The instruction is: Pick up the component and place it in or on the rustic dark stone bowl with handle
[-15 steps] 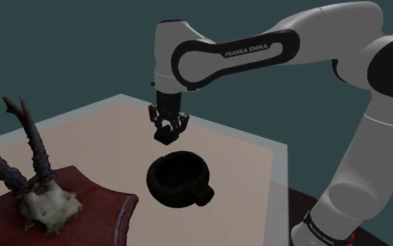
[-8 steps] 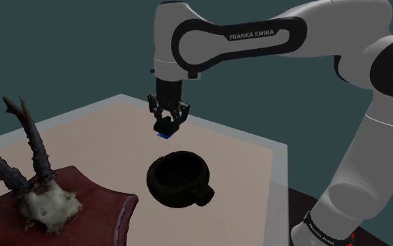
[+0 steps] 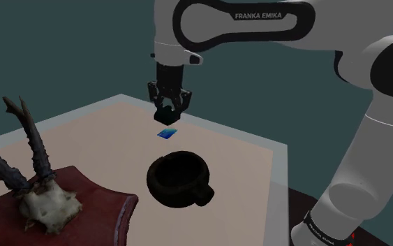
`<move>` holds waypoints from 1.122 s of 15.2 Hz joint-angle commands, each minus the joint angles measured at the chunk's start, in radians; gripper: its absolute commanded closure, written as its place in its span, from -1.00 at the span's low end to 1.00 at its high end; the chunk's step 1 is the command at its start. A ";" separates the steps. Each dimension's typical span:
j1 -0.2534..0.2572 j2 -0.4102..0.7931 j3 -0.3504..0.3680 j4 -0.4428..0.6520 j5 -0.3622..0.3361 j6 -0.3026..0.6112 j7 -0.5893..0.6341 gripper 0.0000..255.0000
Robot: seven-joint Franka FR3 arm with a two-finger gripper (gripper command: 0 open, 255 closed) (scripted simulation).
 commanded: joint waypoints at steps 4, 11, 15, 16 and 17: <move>0.009 0.019 0.003 0.089 -0.011 -0.075 0.006 1.00; 0.026 -0.152 0.034 -0.071 0.096 -0.047 0.052 1.00; 0.053 -0.251 0.054 -0.154 0.161 -0.039 0.089 1.00; 0.062 -0.273 0.059 -0.171 0.177 -0.038 0.100 1.00; 0.071 -0.294 0.064 -0.186 0.192 -0.038 0.111 1.00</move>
